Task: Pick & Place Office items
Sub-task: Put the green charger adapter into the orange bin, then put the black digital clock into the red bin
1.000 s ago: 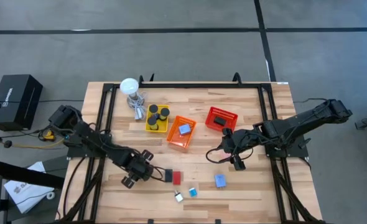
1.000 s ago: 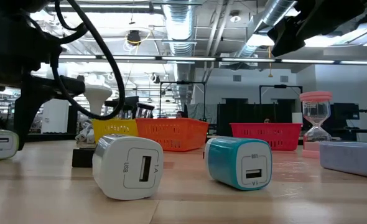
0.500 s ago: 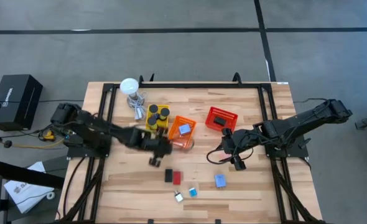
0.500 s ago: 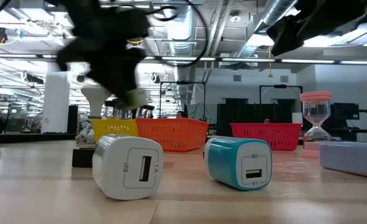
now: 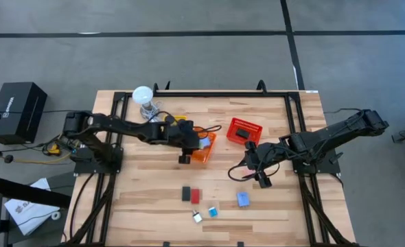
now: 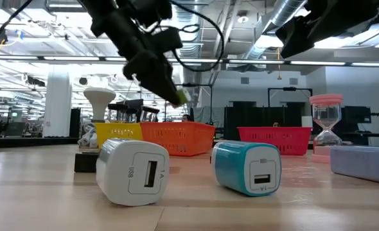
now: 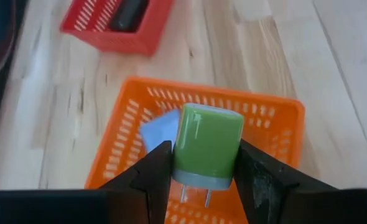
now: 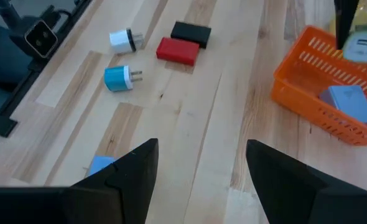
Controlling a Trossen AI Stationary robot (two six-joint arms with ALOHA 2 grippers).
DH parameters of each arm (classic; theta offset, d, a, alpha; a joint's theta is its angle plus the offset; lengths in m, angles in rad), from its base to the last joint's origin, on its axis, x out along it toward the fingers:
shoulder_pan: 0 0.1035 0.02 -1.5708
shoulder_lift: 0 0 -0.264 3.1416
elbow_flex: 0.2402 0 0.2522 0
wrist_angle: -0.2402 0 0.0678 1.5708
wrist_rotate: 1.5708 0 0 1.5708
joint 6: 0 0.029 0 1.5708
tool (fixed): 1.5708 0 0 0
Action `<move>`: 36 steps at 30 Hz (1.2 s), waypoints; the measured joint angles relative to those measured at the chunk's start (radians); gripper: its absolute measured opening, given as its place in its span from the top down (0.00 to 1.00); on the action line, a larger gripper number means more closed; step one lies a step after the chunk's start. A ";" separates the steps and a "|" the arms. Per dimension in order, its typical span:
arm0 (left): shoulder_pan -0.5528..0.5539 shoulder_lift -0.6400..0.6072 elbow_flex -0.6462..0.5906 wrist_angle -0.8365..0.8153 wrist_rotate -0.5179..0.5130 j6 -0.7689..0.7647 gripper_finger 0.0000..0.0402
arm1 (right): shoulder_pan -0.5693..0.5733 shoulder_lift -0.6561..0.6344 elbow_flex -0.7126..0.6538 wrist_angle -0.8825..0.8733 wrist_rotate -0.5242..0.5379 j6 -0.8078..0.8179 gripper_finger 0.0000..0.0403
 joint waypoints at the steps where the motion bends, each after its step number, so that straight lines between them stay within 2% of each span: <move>1: 0.008 0.011 0.000 0.003 0.020 -0.003 0.63 | 0.000 0.000 0.000 -0.005 0.000 0.000 0.42; 4: 0.018 0.055 -0.010 0.005 0.062 -0.018 0.64 | 0.000 0.000 0.000 -0.003 0.000 0.000 0.42; 8: 0.015 0.114 -0.020 0.001 0.060 0.006 0.63 | 0.000 0.000 -0.001 -0.003 0.000 0.000 0.42; 13: 0.015 0.131 -0.018 0.000 0.057 0.020 0.61 | 0.000 0.000 -0.001 -0.001 0.000 0.000 0.42; 26: 0.015 0.113 -0.018 -0.005 0.053 0.023 0.47 | 0.000 0.000 0.000 0.000 0.000 0.000 0.42; 36: 0.012 0.014 -0.019 -0.001 0.054 0.007 0.46 | 0.000 0.000 0.000 0.027 0.000 0.003 0.42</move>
